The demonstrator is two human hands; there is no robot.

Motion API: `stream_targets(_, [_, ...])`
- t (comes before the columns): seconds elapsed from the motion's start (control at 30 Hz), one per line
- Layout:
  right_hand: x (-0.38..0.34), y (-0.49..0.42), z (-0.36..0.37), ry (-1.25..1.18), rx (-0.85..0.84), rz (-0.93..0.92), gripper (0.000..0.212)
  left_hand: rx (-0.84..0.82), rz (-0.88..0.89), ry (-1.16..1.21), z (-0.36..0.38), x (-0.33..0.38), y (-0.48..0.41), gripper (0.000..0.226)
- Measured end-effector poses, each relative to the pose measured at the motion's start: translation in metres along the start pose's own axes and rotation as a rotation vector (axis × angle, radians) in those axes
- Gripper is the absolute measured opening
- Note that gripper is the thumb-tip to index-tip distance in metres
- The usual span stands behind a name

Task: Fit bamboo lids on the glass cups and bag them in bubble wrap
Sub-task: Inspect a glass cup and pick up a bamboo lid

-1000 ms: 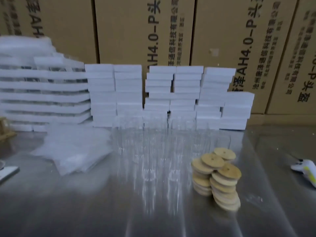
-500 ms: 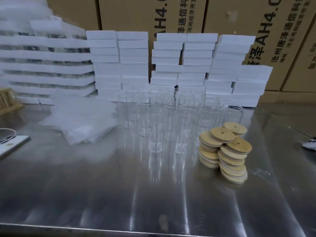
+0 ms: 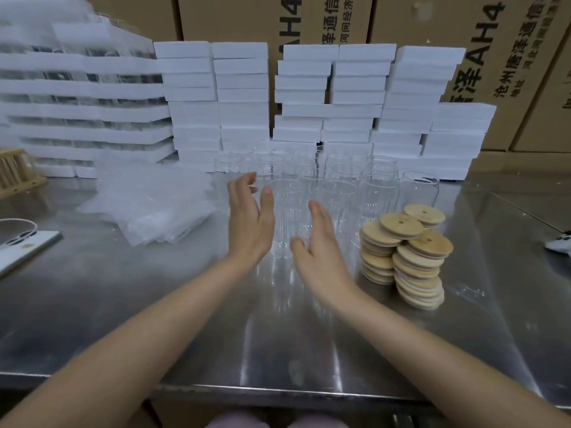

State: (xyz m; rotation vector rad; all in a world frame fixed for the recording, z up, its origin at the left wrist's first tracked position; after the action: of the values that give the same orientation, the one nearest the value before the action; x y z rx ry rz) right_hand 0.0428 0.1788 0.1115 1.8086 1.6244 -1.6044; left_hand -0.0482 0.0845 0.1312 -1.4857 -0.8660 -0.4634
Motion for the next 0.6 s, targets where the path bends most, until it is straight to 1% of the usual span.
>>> stream_targets(0.07, [0.020,-0.006,0.012,0.077,-0.026,0.040,0.067,-0.027,0.012,-0.046,0.015,-0.024,0.014,0.060])
stream_targets(0.13, [0.023,-0.009,0.027,0.059,-0.042,0.033,0.069,-0.040,-0.039,-0.027,0.026,-0.038,0.017,0.074])
stream_targets(0.2, [0.031,-0.008,0.036,0.081,-0.032,0.018,0.071,-0.048,-0.087,0.013,0.033,-0.050,0.023,0.079])
stream_targets(0.33, [0.043,-0.008,0.033,0.062,0.046,-0.052,0.071,-0.106,-0.080,0.038,0.037,-0.064,0.029,0.092])
stream_targets(0.43, [0.047,-0.011,0.029,-0.021,0.072,-0.065,0.068,-0.109,-0.100,0.048,0.039,-0.069,0.028,0.093])
stream_targets(0.5, [0.050,-0.012,0.028,-0.034,0.069,-0.083,0.068,-0.073,-0.116,0.077,0.037,-0.069,0.027,0.090])
stream_targets(0.6, [0.052,-0.012,0.033,-0.026,0.025,-0.148,0.072,-0.020,-0.090,0.101,0.029,-0.069,0.022,0.086])
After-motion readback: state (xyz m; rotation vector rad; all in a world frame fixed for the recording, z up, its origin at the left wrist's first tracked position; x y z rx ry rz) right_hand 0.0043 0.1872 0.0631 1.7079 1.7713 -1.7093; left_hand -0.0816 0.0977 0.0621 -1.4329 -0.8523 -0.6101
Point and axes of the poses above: each hand's wrist, its own y-axis away from the middle knuckle, its own z-axis out of the palm, x = y × z, the point moved 2 cm from there along -y, towards the middle knuckle, and after that the axes turned 7 degrees about x, right-handed, at the moved point
